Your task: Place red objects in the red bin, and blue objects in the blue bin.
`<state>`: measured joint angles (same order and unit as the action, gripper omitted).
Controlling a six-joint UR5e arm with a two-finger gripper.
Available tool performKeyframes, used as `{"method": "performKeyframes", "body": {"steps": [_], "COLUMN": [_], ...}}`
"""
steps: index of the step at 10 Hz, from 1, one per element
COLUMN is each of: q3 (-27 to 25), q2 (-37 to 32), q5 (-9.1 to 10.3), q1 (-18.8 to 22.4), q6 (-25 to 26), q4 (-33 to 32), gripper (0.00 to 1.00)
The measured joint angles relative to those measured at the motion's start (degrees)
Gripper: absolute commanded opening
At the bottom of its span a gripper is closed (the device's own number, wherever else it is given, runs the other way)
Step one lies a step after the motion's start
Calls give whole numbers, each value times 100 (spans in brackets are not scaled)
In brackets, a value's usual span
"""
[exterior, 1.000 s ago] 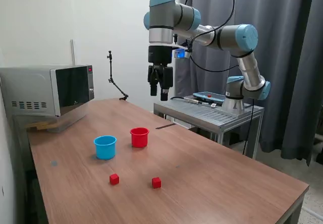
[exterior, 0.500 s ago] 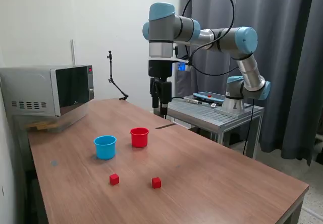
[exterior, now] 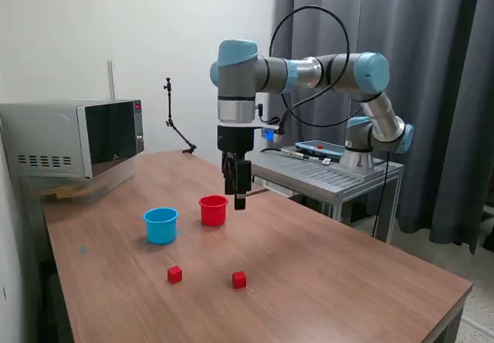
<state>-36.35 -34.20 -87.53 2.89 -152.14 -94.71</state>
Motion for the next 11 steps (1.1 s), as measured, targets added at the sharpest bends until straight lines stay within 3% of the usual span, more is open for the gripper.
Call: {"method": "performKeyframes", "body": {"steps": [11], "q3": [-894], "q2": [496], "q5": [-18], "q1": [47], "q6": [-569], "q4": [-1290], "gripper": [100]}}
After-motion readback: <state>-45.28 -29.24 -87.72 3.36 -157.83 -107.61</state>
